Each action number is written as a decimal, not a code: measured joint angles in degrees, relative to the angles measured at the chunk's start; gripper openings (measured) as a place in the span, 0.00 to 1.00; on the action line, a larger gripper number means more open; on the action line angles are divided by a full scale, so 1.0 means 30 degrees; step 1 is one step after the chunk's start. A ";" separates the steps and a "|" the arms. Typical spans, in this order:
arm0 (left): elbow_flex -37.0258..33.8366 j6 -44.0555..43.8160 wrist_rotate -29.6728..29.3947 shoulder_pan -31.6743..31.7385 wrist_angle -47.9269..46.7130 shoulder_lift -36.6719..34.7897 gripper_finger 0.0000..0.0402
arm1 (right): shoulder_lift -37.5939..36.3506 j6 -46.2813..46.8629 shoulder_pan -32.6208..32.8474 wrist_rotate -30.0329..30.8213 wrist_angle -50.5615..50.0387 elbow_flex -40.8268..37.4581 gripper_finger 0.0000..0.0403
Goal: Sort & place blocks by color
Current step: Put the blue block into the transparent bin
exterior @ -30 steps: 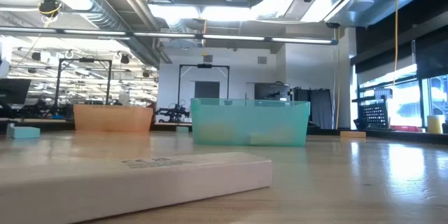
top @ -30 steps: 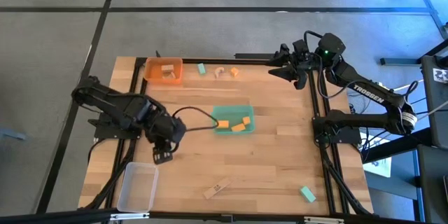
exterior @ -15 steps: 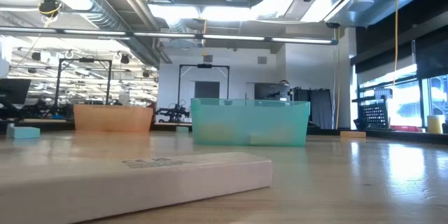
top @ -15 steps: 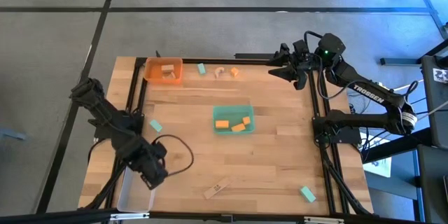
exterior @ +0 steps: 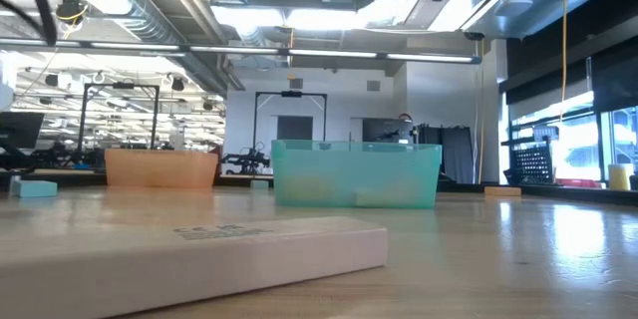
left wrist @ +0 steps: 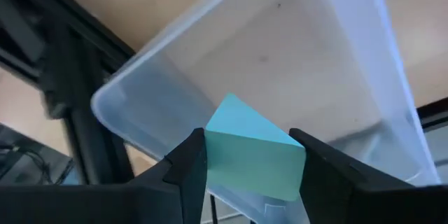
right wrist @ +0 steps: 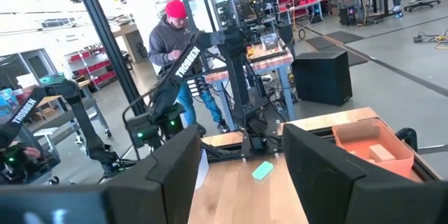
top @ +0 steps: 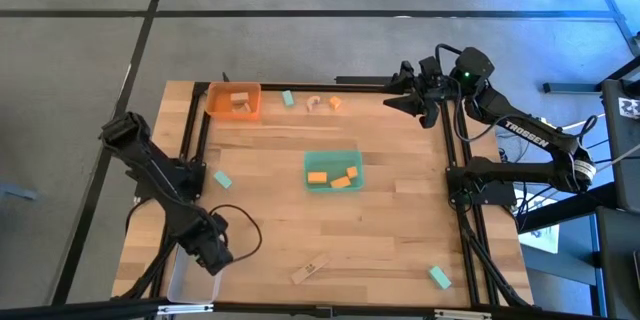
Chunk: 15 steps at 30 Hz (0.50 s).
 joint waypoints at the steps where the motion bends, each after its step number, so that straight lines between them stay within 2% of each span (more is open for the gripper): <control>1: -0.0227 0.0000 0.0200 0.0000 0.0228 0.0000 0.44 | 0.0000 0.0000 0.0000 -0.0004 0.0000 0.0000 0.51; 7: -0.0923 0.0024 0.1266 0.0223 0.0880 0.0000 0.48 | 0.0000 0.0007 0.0007 0.0000 -0.0003 0.0000 0.51; 15: -0.1026 0.0604 0.0834 0.0459 0.0982 0.0000 0.48 | 0.0000 0.0044 0.0007 -0.0012 0.0073 0.0000 0.51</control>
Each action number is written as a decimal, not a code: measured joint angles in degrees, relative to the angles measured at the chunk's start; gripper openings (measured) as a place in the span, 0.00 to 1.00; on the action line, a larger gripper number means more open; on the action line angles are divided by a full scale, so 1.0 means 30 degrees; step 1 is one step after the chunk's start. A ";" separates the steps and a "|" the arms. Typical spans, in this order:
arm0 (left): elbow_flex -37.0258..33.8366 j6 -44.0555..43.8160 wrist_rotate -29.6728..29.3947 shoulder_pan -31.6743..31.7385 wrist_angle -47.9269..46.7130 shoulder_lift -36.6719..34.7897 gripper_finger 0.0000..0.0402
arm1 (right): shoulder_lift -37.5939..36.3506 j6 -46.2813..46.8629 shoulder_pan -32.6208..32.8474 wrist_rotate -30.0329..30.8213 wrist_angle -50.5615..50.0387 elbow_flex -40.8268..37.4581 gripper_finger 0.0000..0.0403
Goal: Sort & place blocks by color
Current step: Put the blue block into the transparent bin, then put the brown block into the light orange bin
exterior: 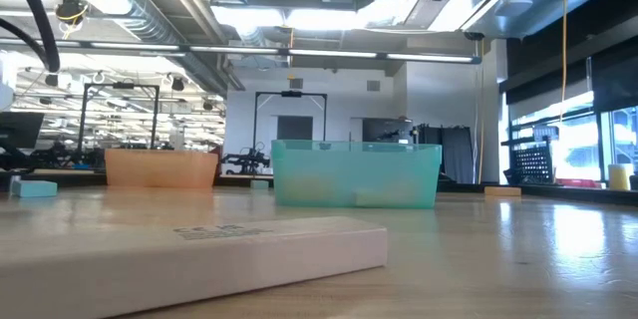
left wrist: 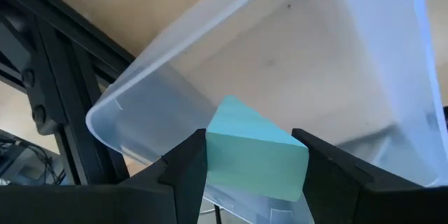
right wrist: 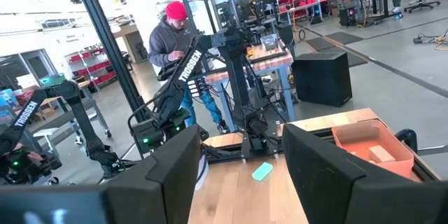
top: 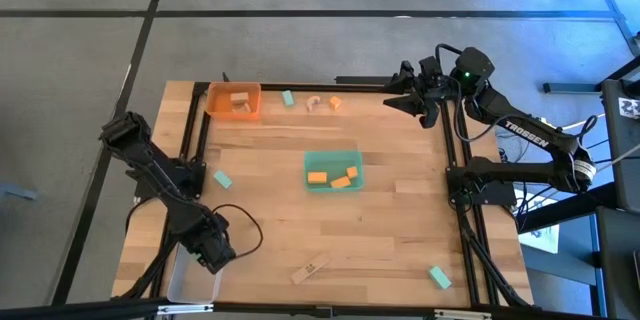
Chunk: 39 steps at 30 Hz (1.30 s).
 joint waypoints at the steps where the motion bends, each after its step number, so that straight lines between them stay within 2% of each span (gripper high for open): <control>1: 0.0000 0.0000 -0.0022 -0.0007 0.0014 0.0000 0.48 | 0.0000 -0.0016 0.0000 0.0005 0.0000 0.0000 0.51; 8: 0.0000 -0.0145 -0.1579 -0.0007 0.0846 0.0000 0.47 | 0.0000 -0.0001 0.0000 -0.0039 0.0000 0.0000 0.51; 22: -0.0058 -0.0603 -0.1262 -0.0007 0.1693 0.0058 0.49 | 0.0000 -0.0041 0.0000 -0.0039 -0.0015 0.0000 0.51; 32: -0.1624 -0.2083 -0.0824 0.0068 0.5426 0.0058 0.49 | 0.0000 -0.0015 0.0007 -0.0039 -0.0015 0.0000 0.51; 39: -0.1140 -0.2611 -0.0926 0.0467 0.5213 -0.0312 0.49 | 0.0000 0.0012 0.0015 -0.0039 -0.0022 0.0000 0.51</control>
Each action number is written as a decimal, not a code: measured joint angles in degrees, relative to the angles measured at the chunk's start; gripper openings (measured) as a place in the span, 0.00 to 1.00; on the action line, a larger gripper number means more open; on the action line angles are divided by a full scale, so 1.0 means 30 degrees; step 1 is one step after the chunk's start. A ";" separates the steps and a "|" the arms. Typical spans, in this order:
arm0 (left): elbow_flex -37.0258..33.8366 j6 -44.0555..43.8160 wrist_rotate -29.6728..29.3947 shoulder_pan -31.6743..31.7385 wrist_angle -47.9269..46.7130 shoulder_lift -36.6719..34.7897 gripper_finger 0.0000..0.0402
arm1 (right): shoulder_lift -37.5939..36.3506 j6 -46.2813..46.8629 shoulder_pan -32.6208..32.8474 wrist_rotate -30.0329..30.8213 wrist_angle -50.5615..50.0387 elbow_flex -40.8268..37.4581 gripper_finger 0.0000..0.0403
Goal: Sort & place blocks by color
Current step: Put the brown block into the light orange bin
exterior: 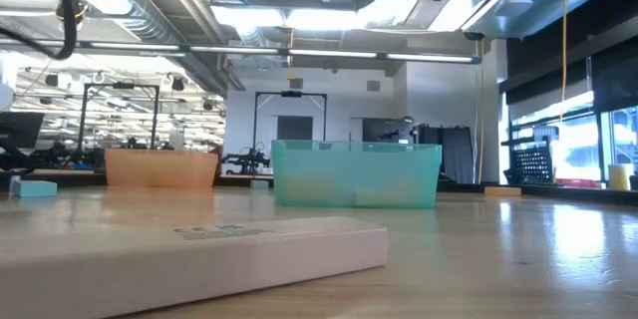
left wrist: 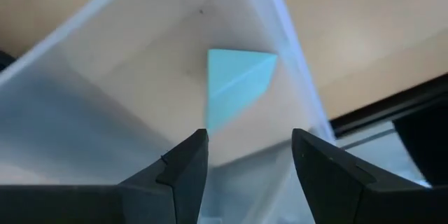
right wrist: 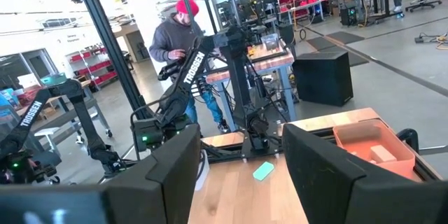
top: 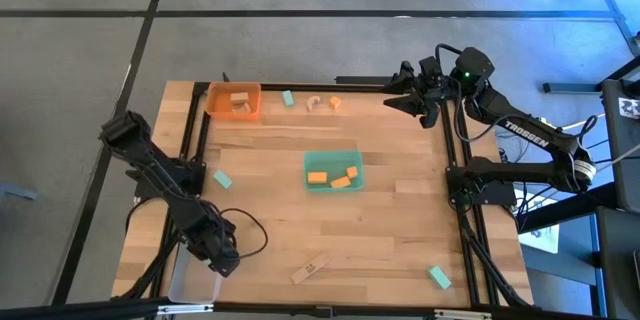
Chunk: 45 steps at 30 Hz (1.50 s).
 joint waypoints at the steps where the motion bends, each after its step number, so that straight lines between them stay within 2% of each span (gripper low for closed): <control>1: 0.0182 -0.0079 -0.0067 0.0000 -0.0265 -0.0156 0.49 | 0.0000 0.0031 0.0000 0.0000 -0.0002 0.0000 0.51; 4: 0.0980 -0.0718 -0.0916 0.0000 -0.1956 -0.0750 0.49 | 0.0007 0.0396 0.0000 -0.0007 -0.0092 0.0000 0.51; 11: 0.3240 -0.2991 -0.4790 0.0344 -0.7760 -0.2838 0.49 | 0.0007 0.0424 0.0000 -0.0004 -0.0503 0.0000 0.51; 17: 0.3821 -0.0683 -0.7977 0.1858 -0.8791 -0.4318 0.49 | 0.0007 0.0983 0.0000 0.0000 -0.0724 0.0000 0.51; 20: 0.3821 0.0118 -0.7956 0.3190 -1.0777 -0.4748 0.48 | 0.0007 0.1433 0.0000 -0.0003 -0.0724 0.0000 0.51; 23: 0.3814 -0.0362 -0.7928 0.5006 -1.3212 -0.4821 0.48 | 0.0007 0.1746 0.0000 0.0015 -0.0714 0.0000 0.51; 28: 0.3814 -0.0858 -0.8098 0.8370 -1.3869 -0.4831 0.48 | 0.0007 0.2221 0.0000 0.0357 -0.0707 0.0000 0.51; 33: 0.3814 -0.0691 -0.8097 1.0809 -1.3562 -0.4521 0.48 | 0.0007 0.0439 0.0000 0.0357 -0.0897 0.0000 0.51; 39: 0.3795 0.3660 -0.9179 1.2421 -1.2780 -0.4496 0.48 | 0.0007 -0.2715 -0.0005 0.0204 -0.2955 0.0011 0.51; 43: 0.3799 0.4898 -0.9283 1.3190 -1.2816 -0.4502 0.48 | 0.0029 -0.5185 0.0073 0.0372 -0.6346 0.1224 0.51; 45: 0.3792 0.5649 -0.9282 1.3383 -1.2791 -0.4496 0.48 | 0.0015 -0.6724 0.0368 0.1308 -0.8585 0.2238 0.51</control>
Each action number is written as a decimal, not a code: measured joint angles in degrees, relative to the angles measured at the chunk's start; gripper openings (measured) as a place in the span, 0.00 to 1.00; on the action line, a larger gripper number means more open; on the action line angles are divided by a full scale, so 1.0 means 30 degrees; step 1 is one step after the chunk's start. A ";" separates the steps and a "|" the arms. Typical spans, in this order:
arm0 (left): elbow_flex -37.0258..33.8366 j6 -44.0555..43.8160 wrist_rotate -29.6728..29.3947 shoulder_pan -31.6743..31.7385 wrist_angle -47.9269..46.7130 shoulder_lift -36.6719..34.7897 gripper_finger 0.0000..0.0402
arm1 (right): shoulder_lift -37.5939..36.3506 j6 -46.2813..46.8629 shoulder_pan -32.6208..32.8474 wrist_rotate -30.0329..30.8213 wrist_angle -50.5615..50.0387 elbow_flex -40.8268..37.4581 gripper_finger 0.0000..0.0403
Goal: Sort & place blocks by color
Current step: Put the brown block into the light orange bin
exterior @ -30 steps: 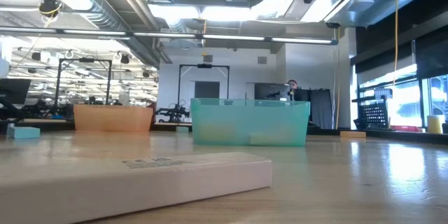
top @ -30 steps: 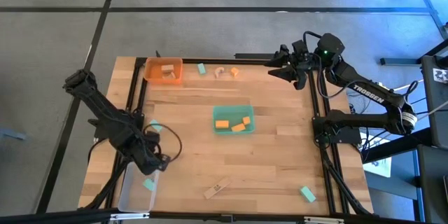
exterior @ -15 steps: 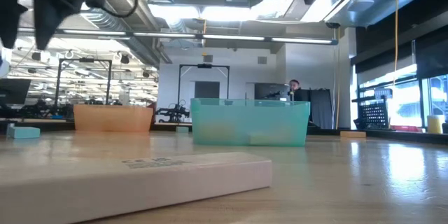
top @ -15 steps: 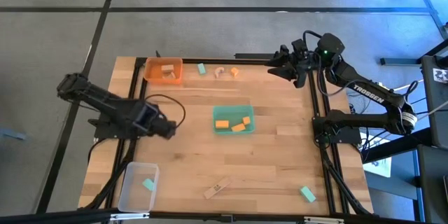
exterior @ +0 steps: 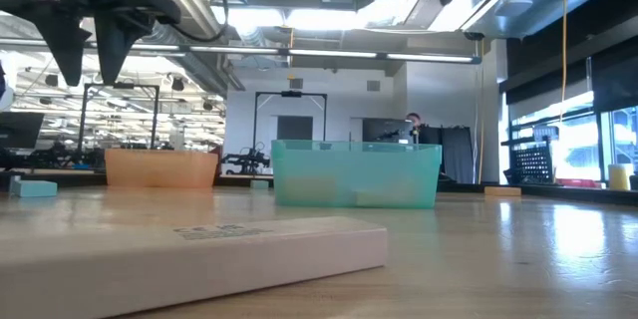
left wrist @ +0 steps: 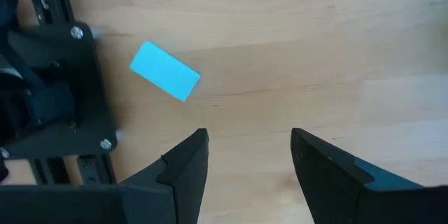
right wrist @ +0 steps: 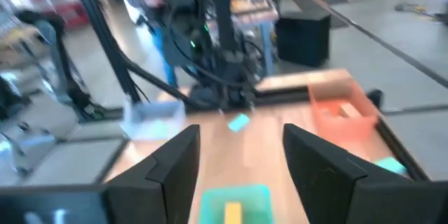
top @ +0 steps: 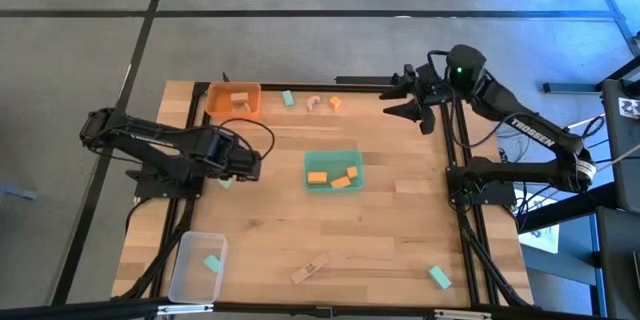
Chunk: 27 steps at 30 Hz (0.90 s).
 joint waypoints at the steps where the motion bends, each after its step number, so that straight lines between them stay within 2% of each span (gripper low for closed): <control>1: 0.0007 0.0310 -0.0007 0.0025 -0.0014 0.0000 0.48 | 0.0000 -0.0863 0.0222 0.0752 -0.1255 0.0594 0.51; 5: 0.0005 0.1035 -0.0053 0.0146 -0.0024 0.0000 0.48 | 0.0419 -0.4094 0.1862 0.4741 -0.6210 0.3314 0.51; 8: 0.0007 0.1057 -0.0364 0.0139 -0.0037 0.0000 0.48 | 0.1222 -0.5334 0.3633 0.7756 -0.9331 0.5196 0.51; 11: 0.0005 0.1789 -0.1055 -0.0045 -0.0192 -0.0161 0.48 | 0.2231 -0.5841 0.5588 0.9650 -1.1243 0.6508 0.51; 18: 0.0007 0.3936 -0.1195 -0.0774 -0.0851 -0.0219 0.48 | 0.4749 -0.7785 1.0078 0.9418 -1.1976 0.7124 0.51; 24: 0.0007 0.5031 -0.1223 -0.1494 -0.0787 -0.0216 0.48 | 0.7268 -0.6237 1.3281 0.9597 -1.1605 0.7124 0.51; 27: 0.0005 0.5608 -0.1339 -0.1852 -0.0790 -0.0249 0.48 | 0.8648 -0.5784 1.4824 1.0727 -1.0954 0.7124 0.51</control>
